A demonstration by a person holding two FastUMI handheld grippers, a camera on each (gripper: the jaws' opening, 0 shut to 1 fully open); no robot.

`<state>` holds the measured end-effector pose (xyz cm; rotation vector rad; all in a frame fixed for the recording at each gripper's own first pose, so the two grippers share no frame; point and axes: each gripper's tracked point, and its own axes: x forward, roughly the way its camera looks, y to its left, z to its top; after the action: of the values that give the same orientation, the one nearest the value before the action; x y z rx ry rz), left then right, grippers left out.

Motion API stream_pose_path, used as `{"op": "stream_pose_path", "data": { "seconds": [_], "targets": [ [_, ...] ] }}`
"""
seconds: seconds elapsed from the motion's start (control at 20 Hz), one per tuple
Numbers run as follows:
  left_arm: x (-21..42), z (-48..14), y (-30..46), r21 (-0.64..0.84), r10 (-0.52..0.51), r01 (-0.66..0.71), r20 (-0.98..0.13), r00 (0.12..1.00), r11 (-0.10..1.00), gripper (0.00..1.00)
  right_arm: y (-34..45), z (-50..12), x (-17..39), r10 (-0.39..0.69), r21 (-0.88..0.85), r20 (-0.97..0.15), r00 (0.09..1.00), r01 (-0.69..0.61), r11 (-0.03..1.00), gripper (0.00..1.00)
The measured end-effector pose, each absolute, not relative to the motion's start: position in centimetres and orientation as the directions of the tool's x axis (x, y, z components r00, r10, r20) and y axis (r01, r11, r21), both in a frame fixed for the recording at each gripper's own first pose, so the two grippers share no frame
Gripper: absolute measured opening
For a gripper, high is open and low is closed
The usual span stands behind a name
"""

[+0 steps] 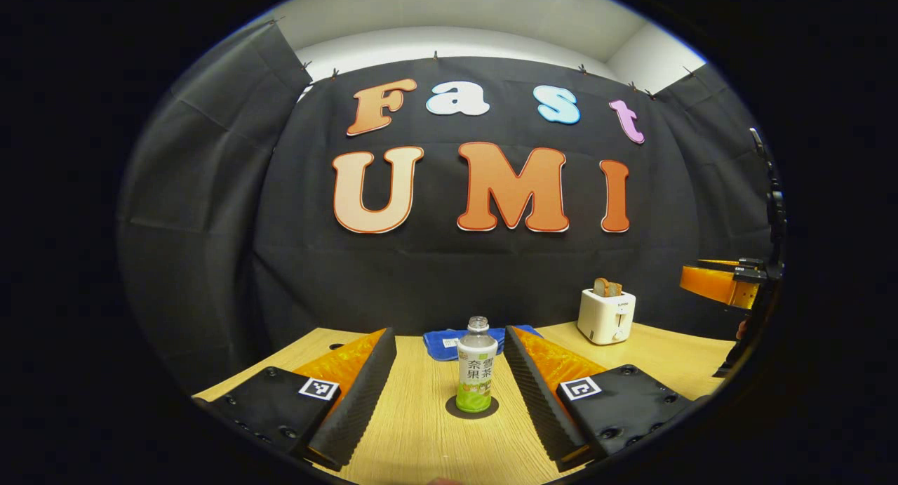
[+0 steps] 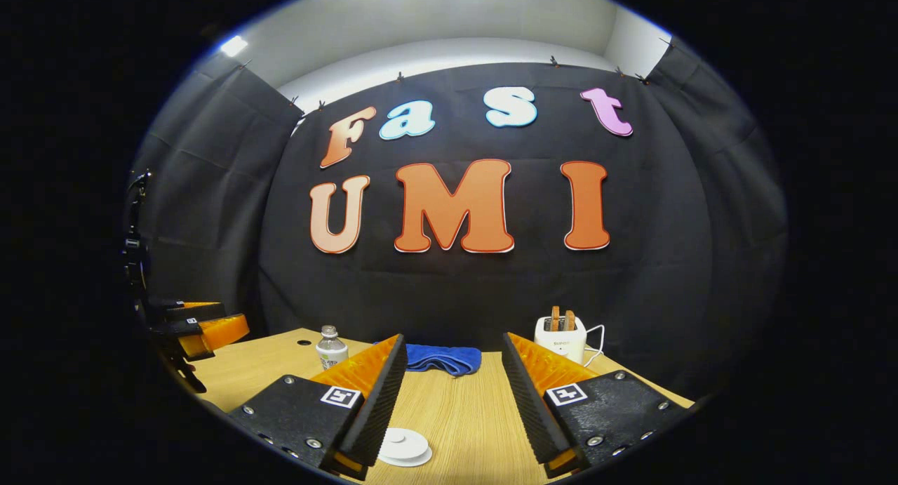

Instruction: Open the teacup lid with one hand, grasp the water bottle and pour water into the teacup with the other hand; after pouring, place the water bottle on the coaster and then close the teacup lid.

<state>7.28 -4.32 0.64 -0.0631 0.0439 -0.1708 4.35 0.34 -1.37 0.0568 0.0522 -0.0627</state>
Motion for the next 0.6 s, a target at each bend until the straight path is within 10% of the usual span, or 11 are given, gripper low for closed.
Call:
{"op": "stream_pose_path", "data": {
  "seconds": [0.6],
  "targets": [
    [6.7,1.12,-4.51,-0.037,-0.154,0.153,-0.028,0.988,0.988,0.99,0.24,-1.01,3.68,-0.064,0.037,-0.046,0.997,0.066,0.997,0.81]
  ]
}}
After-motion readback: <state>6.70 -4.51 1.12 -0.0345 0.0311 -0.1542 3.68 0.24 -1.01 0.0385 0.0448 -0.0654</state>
